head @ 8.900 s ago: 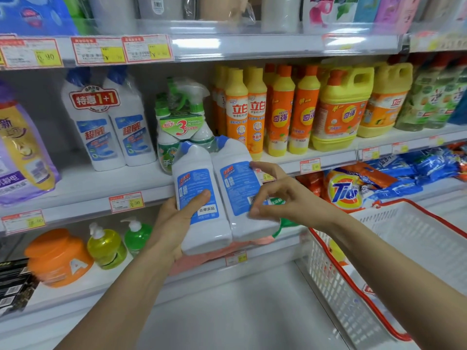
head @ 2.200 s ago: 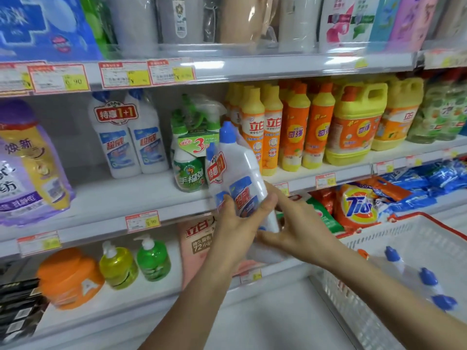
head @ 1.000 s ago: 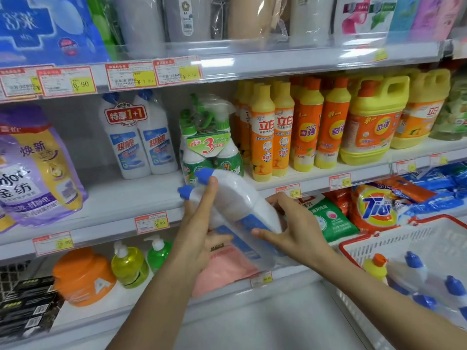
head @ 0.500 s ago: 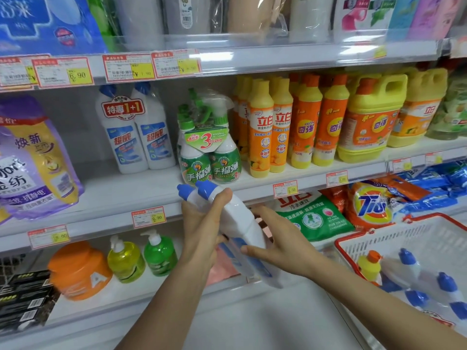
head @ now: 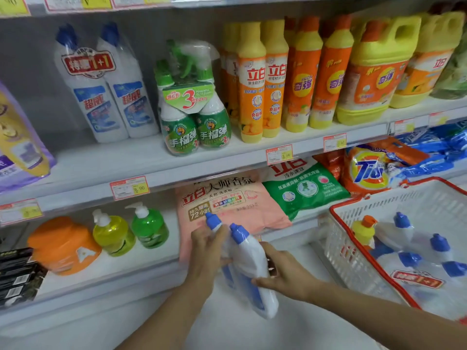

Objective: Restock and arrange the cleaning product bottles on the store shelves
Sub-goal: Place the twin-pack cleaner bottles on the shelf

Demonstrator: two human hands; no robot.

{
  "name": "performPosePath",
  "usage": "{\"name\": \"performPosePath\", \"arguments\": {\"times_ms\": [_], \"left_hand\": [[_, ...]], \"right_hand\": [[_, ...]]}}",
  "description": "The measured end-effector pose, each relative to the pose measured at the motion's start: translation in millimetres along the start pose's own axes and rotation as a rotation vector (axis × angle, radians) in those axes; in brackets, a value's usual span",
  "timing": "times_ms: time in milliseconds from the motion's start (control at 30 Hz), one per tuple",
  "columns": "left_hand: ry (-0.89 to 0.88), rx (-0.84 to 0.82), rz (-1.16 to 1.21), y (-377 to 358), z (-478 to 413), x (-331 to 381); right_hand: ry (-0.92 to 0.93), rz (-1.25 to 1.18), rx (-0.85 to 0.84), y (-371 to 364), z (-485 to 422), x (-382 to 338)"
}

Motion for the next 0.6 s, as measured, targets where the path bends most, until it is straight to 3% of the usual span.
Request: {"name": "performPosePath", "arguments": {"times_ms": [67, 233, 400, 600], "left_hand": [[0.075, 0.057, 0.005, 16.7, -9.5, -23.3], [0.186, -0.033, -0.18, 28.6, -24.6, -61.2], [0.131, -0.025, -0.416, 30.4, -23.7, -81.6], [0.014, -0.078, -0.895, 1.5, -24.4, -77.4]], "right_hand": [[-0.034, -0.04, -0.052, -11.8, 3.6, 22.0], [-0.103, -0.121, -0.133, -32.4, 9.9, 62.1], [-0.144, -0.103, -0.18, -39.5, 16.4, 91.9], [-0.211, -0.027, -0.182, -10.5, 20.1, 114.7]]}}
Point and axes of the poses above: each hand's wrist, its own z-axis away from the middle knuckle, its own y-axis out of the back of the hand, x = y × z, the point moved 6 cm from there along -z, towards the middle knuckle, and after that the axes turned 12 degrees about -x, right-handed, at the moved point
